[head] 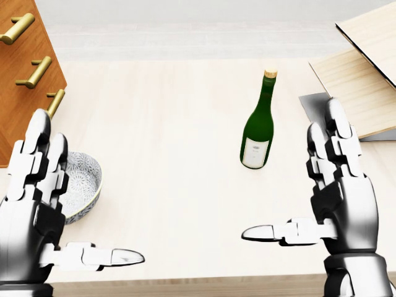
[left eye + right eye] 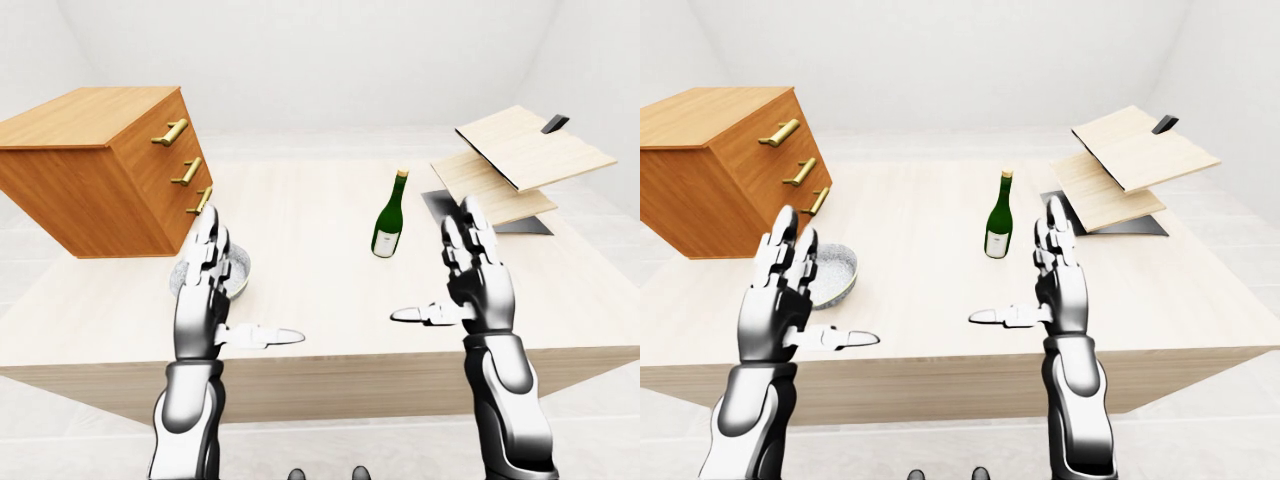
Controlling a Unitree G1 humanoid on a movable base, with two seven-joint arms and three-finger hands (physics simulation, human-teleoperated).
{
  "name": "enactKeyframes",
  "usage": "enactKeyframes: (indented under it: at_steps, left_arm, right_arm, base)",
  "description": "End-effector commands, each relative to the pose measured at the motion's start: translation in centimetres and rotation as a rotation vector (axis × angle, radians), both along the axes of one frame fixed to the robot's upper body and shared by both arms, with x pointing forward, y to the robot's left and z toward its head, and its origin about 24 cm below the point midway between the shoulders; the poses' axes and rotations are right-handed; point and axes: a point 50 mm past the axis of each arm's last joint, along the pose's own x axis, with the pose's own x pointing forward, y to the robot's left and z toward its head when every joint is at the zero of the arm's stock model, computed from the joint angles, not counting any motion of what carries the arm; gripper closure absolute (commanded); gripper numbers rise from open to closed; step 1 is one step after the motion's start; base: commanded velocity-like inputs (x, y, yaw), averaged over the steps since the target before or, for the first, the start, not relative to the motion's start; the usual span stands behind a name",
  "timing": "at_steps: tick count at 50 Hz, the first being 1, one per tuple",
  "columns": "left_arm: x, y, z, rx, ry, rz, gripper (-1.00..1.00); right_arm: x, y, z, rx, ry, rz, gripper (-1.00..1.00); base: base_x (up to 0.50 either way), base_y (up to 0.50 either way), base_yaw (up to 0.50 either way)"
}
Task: Put the wine bottle on the wine rack.
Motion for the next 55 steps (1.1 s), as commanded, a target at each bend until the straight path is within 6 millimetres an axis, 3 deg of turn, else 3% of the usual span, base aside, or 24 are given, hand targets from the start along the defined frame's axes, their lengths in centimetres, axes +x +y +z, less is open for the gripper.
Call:
enactKeyframes:
  at_steps: [1,10,39,55]
  left_arm:
    - [-1.4,-0.2,2.4,0.014,-0.109,-0.023,-1.00]
    - [-1.9,-0.5,3.3,0.020,-0.155,-0.031,-1.00]
    - [-1.3,-0.3,1.8,0.007,-0.080,-0.024,-1.00]
    - [-1.5,-0.2,1.8,0.011,-0.078,-0.017,-1.00]
  right_arm:
    - [-0.8,-0.7,1.7,0.058,-0.085,0.001,-1.00]
    - [-0.9,-0.5,1.7,0.059,-0.086,0.011,-1.00]
    - [-0.8,-0.3,-0.2,0.033,0.003,0.038,-1.00]
    - [-1.0,0.3,-0.4,0.024,0.013,0.060,-1.00]
  base:
    - [0.00,0.00,0.00]
    - [0.00,-0.33,0.00]
    - [0.00,-0.50,0.00]
    - [0.00,-0.01,0.41]
